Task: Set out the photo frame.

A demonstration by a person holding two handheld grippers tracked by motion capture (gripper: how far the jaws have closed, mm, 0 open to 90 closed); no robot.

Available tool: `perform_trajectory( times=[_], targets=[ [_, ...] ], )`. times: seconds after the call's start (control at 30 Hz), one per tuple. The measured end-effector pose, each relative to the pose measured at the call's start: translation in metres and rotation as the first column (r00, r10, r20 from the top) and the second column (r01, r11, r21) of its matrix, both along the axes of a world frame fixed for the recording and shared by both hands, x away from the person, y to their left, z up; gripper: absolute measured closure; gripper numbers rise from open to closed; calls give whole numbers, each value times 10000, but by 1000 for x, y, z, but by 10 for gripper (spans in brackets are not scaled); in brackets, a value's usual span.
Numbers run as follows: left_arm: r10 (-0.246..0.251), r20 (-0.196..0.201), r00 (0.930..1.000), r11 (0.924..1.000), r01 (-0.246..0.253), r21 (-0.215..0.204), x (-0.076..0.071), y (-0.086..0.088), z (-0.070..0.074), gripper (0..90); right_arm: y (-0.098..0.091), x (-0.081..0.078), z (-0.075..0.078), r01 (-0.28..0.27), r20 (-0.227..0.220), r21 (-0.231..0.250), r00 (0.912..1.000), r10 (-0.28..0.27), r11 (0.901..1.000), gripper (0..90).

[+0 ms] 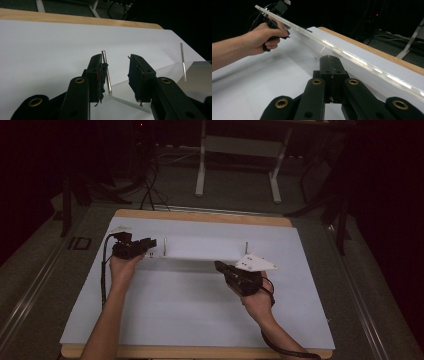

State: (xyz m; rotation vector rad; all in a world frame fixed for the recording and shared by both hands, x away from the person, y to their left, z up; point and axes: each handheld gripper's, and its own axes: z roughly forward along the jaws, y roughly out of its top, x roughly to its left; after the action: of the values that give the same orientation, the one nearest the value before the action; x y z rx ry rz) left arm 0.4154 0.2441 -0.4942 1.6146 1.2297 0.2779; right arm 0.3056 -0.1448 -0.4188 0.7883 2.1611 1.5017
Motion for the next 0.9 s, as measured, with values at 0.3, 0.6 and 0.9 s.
perform_trajectory(
  times=[0.3, 0.6, 0.9],
  targets=[
    [-182, 277, 9994, 9998, 179, 120, -10, 5, 1, 608, 1, 6, 4, 116, 92, 78, 9999, -116, 9999, 900],
    [-594, 679, 9959, 9969, 556, 559, -20, 4, 3, 591, 2, 12, 8, 166, 130, 41, 9998, -167, 9999, 900],
    [-524, 931, 9943, 9918, 410, 1208, -28, 4, 4, 564, 2, 19, 13, 210, 92, 53, 9997, -211, 9998, 900]
  ],
)
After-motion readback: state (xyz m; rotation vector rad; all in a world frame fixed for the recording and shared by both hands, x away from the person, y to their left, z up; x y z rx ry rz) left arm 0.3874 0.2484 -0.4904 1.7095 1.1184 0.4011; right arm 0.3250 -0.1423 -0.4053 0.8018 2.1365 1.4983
